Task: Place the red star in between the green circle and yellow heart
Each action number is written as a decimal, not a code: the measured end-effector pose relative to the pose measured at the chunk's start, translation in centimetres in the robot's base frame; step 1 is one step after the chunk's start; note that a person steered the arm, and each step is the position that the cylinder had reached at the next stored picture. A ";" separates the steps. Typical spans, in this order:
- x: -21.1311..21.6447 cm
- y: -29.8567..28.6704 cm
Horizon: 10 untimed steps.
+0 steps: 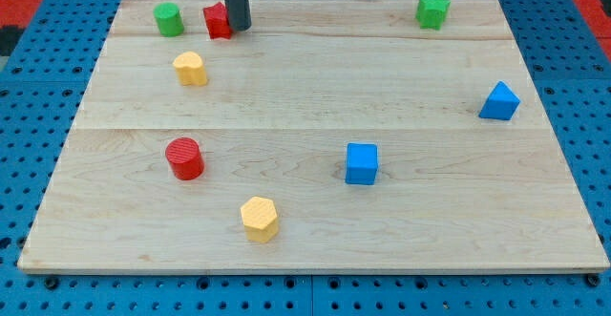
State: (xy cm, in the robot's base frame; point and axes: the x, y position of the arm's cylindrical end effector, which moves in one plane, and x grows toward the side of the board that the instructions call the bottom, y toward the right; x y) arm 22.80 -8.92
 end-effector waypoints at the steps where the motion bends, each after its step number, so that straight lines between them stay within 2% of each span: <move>1: -1.4 -0.7; 2: -2.2 -2.1; 4: 0.5 -2.9; 6: -3.2 -1.9; 9: -0.7 -4.1; 10: 2.1 -4.6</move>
